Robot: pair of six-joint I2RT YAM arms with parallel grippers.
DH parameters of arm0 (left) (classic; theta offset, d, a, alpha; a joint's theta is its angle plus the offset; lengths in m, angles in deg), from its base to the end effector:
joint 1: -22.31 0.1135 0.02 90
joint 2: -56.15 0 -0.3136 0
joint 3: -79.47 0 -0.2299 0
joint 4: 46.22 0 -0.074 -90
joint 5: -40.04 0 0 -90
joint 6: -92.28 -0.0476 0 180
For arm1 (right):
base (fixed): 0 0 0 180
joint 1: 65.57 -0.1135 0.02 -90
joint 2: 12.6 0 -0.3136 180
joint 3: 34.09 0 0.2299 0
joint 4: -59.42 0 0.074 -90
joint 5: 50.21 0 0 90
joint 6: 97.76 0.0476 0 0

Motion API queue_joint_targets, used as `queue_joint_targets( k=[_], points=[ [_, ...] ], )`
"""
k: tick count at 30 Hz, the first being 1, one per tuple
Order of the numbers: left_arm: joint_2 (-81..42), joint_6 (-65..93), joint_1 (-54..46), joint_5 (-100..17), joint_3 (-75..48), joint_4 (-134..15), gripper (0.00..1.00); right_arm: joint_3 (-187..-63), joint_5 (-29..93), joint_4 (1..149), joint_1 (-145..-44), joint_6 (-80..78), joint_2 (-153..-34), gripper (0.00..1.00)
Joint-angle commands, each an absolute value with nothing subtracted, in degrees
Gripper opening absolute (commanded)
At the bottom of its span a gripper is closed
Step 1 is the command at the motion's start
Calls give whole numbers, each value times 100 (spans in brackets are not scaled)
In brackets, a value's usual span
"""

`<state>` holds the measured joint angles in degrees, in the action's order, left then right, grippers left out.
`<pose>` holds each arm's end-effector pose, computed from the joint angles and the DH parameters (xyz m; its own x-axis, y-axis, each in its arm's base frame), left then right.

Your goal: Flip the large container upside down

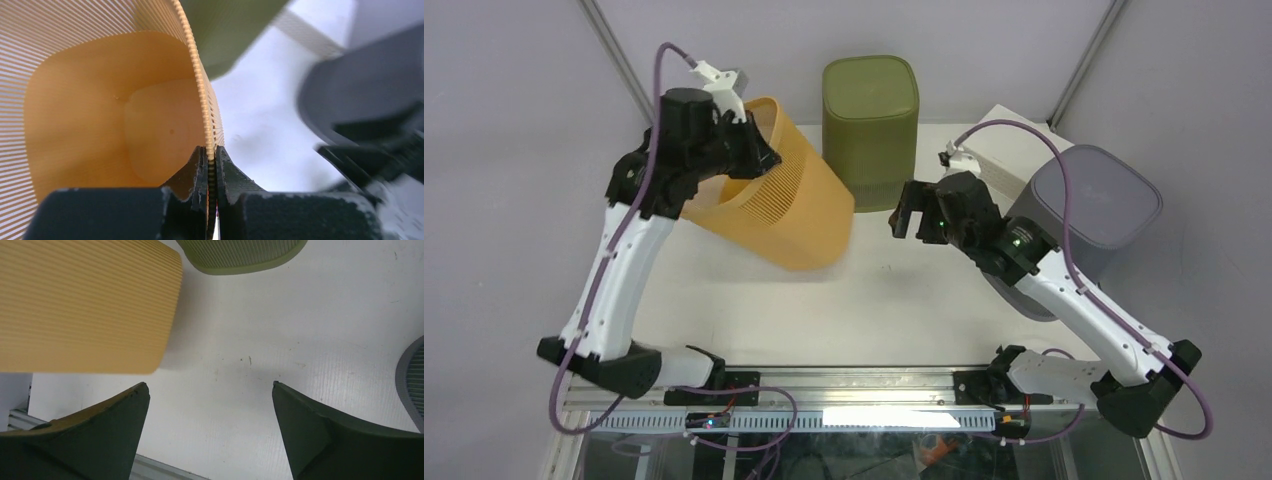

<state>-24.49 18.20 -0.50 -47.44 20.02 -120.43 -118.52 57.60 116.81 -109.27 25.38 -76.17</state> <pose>0.2257 -0.0972 0.5019 -0.6150 -0.0387 -0.7876 0.2622 0.9320 -0.2504 0.1482 0.1215 0.4052 -0.6228 0.1248 -0.7724 -0.1667 0.9434 0.2868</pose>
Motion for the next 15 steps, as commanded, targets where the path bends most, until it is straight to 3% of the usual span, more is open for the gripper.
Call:
queue_joint_targets(
  k=[1, 6, 11, 15],
  points=[
    [-1261, 2868, -57, -2550, 1276, -10589, 0, -12109, 5013, 11401, -10542, 2040, -7121, 99],
    [-279, 4210, -68, -1863, -291, -9095, 0, -12592, 3596, 11814, -9234, 1814, -6769, 99],
    [530, 5432, -63, -1841, -2092, -7124, 0, -13003, 3329, 12540, -9106, 1947, -6924, 99],
    [697, 5819, -65, -1892, -2863, -6546, 0, -12885, 3121, 12702, -9106, 2025, -6982, 99]
  ],
)
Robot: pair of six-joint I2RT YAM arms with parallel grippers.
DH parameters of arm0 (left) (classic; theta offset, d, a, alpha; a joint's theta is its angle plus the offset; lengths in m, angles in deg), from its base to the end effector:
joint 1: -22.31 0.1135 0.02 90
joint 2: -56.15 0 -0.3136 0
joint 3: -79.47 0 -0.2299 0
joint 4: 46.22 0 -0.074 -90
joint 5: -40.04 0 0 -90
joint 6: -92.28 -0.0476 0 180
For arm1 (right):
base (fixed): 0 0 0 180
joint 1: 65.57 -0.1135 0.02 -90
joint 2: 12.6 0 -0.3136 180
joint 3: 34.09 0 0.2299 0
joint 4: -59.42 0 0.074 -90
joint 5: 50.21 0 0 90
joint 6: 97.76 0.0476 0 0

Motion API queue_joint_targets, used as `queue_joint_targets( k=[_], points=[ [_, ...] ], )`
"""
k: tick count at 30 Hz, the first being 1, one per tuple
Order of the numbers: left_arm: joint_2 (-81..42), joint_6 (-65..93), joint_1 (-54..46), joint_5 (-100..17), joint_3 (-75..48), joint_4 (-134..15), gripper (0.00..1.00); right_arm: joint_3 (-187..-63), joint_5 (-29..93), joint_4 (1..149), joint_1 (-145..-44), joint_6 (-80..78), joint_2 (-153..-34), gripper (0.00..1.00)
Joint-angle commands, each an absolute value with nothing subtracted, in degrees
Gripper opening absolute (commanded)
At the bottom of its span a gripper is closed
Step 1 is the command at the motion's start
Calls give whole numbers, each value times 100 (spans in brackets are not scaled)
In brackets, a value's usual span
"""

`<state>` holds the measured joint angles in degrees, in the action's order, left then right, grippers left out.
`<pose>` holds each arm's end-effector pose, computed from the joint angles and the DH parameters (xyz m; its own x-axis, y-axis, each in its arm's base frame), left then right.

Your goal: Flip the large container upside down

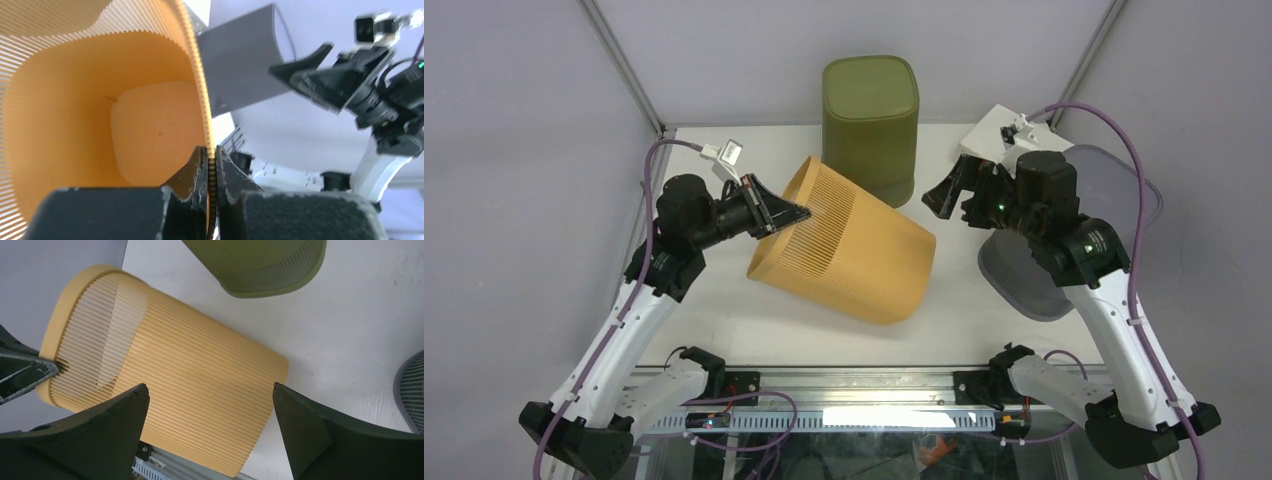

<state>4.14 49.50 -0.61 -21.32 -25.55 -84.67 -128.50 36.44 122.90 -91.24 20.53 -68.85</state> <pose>0.1295 -0.0795 0.4195 -0.7301 -0.3907 -0.5607 0.3407 0.5031 -0.7942 0.1217 0.0616 0.4643 -0.5669 0.2524 -0.7841 -0.2400 0.8599 0.4504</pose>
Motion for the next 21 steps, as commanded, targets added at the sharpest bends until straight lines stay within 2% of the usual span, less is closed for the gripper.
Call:
queue_joint_targets(
  k=[1, 6, 13, 14, 18, 21],
  points=[
    [701, 5837, -67, -1909, -2995, -6495, 0, -12856, 3144, 12736, -9109, 2013, -7012, 99],
    [724, 5980, -63, -2065, -3688, -6188, 0, -12666, 3131, 12816, -9106, 2048, -7069, 99],
    [992, 5796, -63, -2772, -4484, -6535, 0, -12268, 3372, 12915, -9106, 2328, -6998, 98],
    [1055, 5769, -65, -2881, -4592, -6614, 3, -12201, 3425, 12920, -9110, 2353, -6977, 98],
    [1181, 5583, -63, -3121, -4794, -6983, 25, -11969, 3599, 13001, -9130, 2415, -6926, 97],
    [1118, 5167, -63, -3284, -4661, -7484, 49, -11755, 3500, 12896, -9149, 2521, -6887, 97]
  ],
)
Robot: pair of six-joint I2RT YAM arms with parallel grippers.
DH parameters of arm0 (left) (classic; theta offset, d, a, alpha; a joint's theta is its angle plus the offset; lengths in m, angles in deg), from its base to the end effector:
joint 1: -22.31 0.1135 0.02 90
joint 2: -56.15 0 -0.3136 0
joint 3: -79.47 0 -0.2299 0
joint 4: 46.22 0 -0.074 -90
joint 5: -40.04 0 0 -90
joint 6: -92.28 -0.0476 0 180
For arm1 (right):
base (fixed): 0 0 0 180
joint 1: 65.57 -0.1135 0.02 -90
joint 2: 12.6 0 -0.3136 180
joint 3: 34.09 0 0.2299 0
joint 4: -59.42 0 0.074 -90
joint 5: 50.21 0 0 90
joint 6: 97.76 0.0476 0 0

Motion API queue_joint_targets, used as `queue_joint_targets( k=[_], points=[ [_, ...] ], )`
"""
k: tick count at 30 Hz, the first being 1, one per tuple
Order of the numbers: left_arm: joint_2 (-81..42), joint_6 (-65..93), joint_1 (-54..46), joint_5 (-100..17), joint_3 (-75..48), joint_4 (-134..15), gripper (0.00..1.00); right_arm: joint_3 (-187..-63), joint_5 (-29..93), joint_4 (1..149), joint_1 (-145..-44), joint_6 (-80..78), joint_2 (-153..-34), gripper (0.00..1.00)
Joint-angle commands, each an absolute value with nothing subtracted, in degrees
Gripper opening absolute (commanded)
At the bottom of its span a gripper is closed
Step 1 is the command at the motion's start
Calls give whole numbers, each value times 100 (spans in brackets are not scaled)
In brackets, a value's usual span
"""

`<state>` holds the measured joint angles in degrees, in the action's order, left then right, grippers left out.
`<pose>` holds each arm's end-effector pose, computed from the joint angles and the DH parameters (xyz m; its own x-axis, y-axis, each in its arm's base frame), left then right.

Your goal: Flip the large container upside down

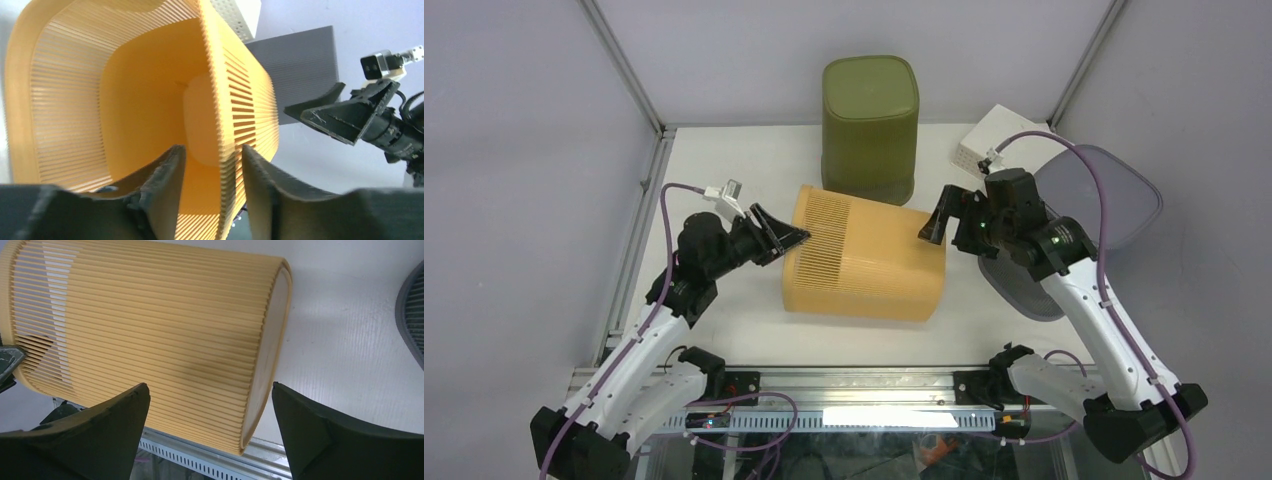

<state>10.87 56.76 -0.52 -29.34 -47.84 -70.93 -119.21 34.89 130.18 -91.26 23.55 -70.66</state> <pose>0.1230 -0.0700 0.3307 -0.7070 -0.5289 -0.4695 0.1680 0.5193 -0.8379 0.1304 0.0672 0.4003 -0.7853 0.1968 -0.5870 -0.0930 0.8999 0.4261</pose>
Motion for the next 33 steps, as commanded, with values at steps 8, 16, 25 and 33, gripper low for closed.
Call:
queue_joint_targets(
  k=[8, 16, 25, 33],
  points=[
    [754, 4082, -63, -4015, -3299, -8866, 71, -11342, 3229, 12477, -9169, 2715, -6823, 97],
    [463, 3621, -63, -4161, -2595, -9353, 66, -10962, 2733, 11780, -9168, 3125, -6718, 97],
    [41, 3302, -65, -3703, -2500, -9803, 53, -10995, 2543, 11582, -9168, 3303, -6626, 97],
    [84, 3243, -63, -3814, -2428, -9816, 37, -10888, 2506, 11475, -9172, 3337, -6681, 96]
  ],
)
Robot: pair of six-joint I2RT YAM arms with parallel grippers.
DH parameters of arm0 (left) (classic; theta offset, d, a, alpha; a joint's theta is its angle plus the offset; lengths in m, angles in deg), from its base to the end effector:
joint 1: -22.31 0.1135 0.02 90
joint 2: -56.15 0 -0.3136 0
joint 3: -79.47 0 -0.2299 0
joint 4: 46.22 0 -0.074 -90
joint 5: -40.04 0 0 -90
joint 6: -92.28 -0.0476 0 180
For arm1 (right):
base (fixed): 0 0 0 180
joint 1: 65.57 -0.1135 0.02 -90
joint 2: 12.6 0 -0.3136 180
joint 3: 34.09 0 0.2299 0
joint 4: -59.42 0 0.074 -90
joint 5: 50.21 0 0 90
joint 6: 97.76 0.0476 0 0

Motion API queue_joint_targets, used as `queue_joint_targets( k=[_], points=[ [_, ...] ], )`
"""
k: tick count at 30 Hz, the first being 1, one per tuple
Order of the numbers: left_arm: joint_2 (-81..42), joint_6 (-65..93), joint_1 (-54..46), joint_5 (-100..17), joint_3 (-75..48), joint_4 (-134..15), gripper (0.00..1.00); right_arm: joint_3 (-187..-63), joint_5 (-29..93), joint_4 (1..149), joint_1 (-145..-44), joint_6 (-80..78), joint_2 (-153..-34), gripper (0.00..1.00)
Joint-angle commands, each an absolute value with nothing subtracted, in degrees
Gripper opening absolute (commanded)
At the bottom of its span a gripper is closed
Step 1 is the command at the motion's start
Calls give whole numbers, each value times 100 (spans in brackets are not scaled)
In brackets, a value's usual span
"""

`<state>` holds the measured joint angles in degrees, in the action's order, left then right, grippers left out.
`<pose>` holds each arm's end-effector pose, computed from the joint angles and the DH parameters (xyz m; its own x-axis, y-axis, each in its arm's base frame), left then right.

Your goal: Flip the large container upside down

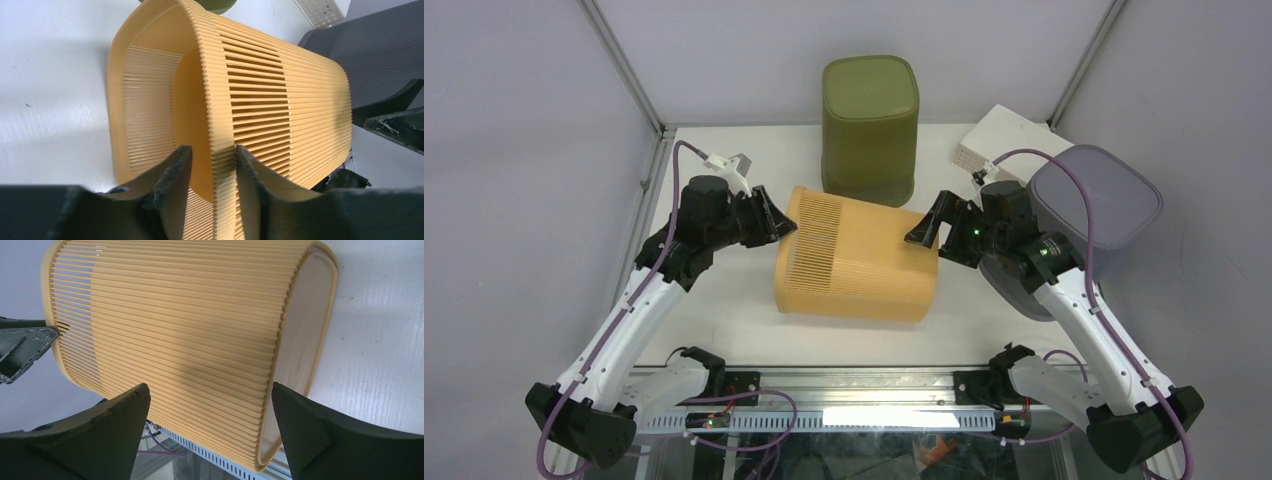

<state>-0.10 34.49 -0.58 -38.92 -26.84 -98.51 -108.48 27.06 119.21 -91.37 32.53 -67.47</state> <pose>0.1477 -0.0723 0.3742 -0.7261 -0.2613 -0.6360 0.1649 0.8318 -0.5300 0.1288 0.0739 0.3690 -0.8163 0.3060 -0.4899 -0.0630 0.7960 0.6021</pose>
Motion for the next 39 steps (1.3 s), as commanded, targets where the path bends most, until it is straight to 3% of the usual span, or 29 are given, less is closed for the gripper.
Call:
queue_joint_targets(
  k=[1, 5, 8, 22, 39],
  points=[
    [73, 3235, -63, -3792, -2424, -9817, 31, -10894, 2503, 11453, -9168, 3341, -6682, 96],
    [2, 3242, -63, -3678, -2494, -9809, 10, -10948, 2451, 11407, -9168, 3404, -6659, 95],
    [-38, 3244, -64, -3615, -2536, -9808, 5, -10990, 2333, 11320, -9168, 3470, -6610, 94],
    [-192, 3296, -64, -3301, -2730, -9505, 10, -11889, 2123, 11172, -9168, 3674, -6482, 90],
    [-767, 3468, -261, -3085, -3037, -8466, 25, -13148, 1868, 10663, -9177, 3590, -7029, 90]
  ],
)
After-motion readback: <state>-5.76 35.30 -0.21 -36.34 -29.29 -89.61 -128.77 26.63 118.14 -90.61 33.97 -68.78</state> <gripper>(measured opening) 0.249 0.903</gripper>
